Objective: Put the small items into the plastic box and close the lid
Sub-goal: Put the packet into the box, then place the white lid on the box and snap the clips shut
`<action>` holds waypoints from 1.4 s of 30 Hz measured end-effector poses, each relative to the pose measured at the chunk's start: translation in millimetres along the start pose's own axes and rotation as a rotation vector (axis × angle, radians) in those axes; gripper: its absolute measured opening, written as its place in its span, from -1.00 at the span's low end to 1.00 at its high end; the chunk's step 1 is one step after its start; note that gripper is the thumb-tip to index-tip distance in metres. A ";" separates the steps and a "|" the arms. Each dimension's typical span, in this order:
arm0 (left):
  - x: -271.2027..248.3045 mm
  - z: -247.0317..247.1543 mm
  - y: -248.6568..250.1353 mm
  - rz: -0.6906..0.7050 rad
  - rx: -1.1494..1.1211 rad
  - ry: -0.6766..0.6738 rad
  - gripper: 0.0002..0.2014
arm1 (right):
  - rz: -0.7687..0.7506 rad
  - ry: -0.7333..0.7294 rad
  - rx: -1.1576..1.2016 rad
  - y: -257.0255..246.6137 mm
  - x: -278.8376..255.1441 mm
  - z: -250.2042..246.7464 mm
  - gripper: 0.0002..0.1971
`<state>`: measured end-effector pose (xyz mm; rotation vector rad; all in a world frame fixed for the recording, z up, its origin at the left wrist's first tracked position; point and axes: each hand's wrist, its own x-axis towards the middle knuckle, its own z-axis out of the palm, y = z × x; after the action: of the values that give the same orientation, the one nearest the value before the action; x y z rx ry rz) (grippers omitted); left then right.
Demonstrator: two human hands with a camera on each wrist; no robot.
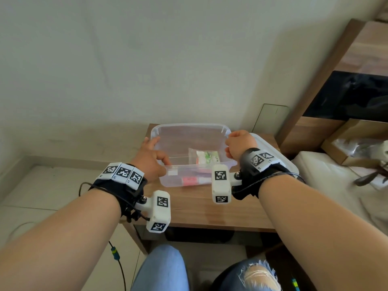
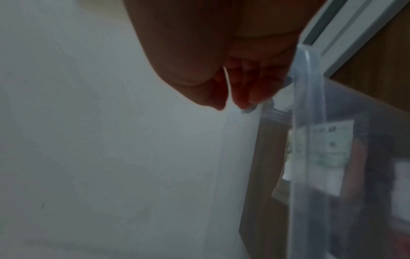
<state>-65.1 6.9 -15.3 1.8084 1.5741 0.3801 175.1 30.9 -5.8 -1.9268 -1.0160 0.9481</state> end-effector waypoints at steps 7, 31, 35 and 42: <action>4.7 7.6 -2.3 -0.015 -0.096 0.063 -0.67 | -0.018 0.328 -0.062 28.5 -2.9 -38.5 -0.66; 35.8 12.6 -2.0 0.089 -0.149 0.051 -0.49 | 0.236 0.161 -0.676 117.6 62.9 -48.1 -0.08; 37.1 14.5 -2.5 0.104 -0.164 0.052 -0.56 | 0.269 0.129 -0.694 123.0 69.0 -43.4 0.06; 40.2 15.1 -5.0 0.092 -0.137 0.042 -0.71 | 0.273 0.127 -0.759 117.3 72.2 -46.3 -0.01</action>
<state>-50.5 40.5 -38.2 1.7813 1.4592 0.5582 281.9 33.9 -104.3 -2.7681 -1.1573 0.6015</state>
